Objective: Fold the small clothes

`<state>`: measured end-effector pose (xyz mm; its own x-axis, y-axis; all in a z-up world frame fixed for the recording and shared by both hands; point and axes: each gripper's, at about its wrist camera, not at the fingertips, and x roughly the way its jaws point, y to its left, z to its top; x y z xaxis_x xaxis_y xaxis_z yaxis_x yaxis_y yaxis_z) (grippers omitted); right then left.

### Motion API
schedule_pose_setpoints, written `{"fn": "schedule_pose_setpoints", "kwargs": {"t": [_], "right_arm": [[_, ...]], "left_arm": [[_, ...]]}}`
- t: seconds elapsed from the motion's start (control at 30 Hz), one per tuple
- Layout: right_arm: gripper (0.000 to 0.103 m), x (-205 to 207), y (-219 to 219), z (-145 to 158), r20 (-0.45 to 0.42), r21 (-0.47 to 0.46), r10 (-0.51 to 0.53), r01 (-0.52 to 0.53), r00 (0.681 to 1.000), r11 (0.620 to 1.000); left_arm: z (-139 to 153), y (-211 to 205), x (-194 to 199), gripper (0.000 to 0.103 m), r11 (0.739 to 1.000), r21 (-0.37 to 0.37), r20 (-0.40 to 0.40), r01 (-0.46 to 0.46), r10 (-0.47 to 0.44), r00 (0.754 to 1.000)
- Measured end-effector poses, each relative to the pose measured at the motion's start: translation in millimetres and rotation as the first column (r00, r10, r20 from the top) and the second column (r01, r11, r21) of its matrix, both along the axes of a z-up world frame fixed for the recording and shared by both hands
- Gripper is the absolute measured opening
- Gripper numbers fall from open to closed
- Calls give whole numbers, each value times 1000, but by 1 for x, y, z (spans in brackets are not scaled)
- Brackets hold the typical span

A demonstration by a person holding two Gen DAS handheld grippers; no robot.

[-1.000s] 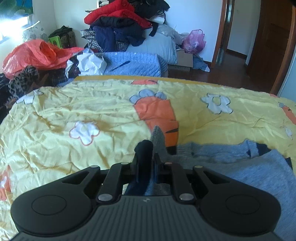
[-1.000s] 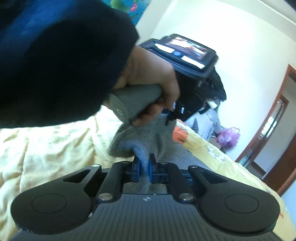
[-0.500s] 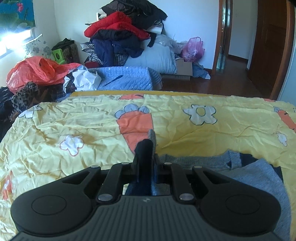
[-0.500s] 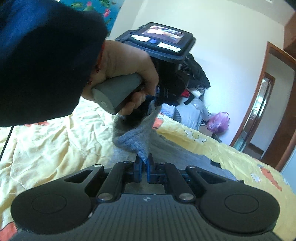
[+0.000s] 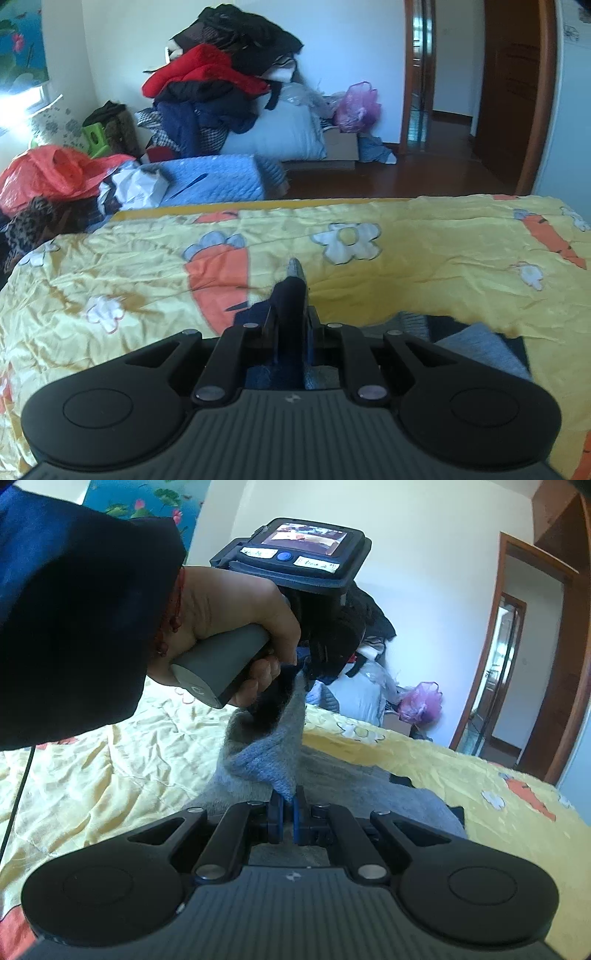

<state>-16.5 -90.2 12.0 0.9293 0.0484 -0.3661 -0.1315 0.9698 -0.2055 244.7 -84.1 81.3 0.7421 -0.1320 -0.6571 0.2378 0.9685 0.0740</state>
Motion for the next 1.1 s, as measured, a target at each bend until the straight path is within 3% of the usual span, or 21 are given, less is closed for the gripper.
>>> {"fn": "schedule_pose_setpoints", "kwargs": {"t": [0.6,1.1], "right_arm": [[10,-18,-71,-2,-33,132,-111,115,993,985],[10,-19,-123,-23,-124,288,-183,212,975,934]], "left_arm": [[-6,-92,-19,12,995,23,12,99,-99,995],[-34,-158,-29,12,984,45,-32,171,-170,985]]}}
